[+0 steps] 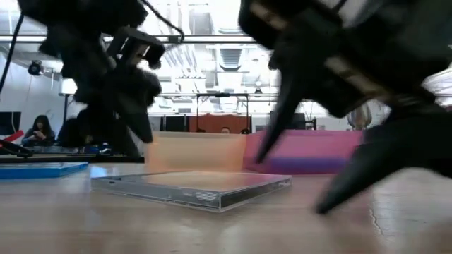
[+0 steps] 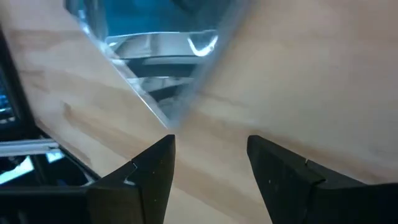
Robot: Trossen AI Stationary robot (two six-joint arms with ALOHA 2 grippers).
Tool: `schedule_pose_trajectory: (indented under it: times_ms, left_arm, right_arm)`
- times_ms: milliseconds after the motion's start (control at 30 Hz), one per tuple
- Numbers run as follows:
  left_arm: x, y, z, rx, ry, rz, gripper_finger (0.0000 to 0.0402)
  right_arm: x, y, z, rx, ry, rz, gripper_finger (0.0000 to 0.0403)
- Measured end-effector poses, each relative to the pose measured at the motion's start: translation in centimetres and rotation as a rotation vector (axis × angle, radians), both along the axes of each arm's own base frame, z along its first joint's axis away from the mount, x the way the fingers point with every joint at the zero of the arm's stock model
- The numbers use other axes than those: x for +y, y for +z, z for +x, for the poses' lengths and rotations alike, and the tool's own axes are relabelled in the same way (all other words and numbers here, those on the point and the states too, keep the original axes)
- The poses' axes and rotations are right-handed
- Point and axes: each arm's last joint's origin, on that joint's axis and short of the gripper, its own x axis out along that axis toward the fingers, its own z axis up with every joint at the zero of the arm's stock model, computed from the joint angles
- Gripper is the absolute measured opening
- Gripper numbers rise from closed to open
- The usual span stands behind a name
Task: Pick & place jewel cases by type
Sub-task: Put the black cd case into the orange bin
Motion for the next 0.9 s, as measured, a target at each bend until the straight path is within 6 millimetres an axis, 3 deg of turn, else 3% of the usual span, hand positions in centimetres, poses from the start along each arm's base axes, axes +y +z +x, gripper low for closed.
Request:
schedule_pose_trajectory:
  times_ms: [67,200,400,667,900]
  left_arm:
    - [0.0,-2.0,-0.2,0.038,0.004,-0.054,0.0124]
    - [0.3,-3.4,-0.8,0.077,0.051,-0.072,0.0124]
    - [0.2,-3.8,-0.5,0.02,0.037,-0.112,0.0124]
    - [-0.6,-4.1,1.5,0.047,-0.021,-0.142,0.0124]
    - [-0.8,-4.2,2.1,0.072,-0.049,-0.141,0.0124]
  right_arm:
    - [-0.5,0.1,0.4,-0.011,-0.001,-0.001,0.0203]
    - [-0.7,0.0,0.6,-0.021,-0.036,-0.006,0.0203]
    - [-1.1,-0.1,0.6,-0.024,-0.084,0.003,0.0203]
    - [-2.3,-0.3,1.0,-0.015,-0.091,-0.015,0.0203]
    - [-2.6,-0.9,0.6,-0.01,-0.089,0.009,0.0203]
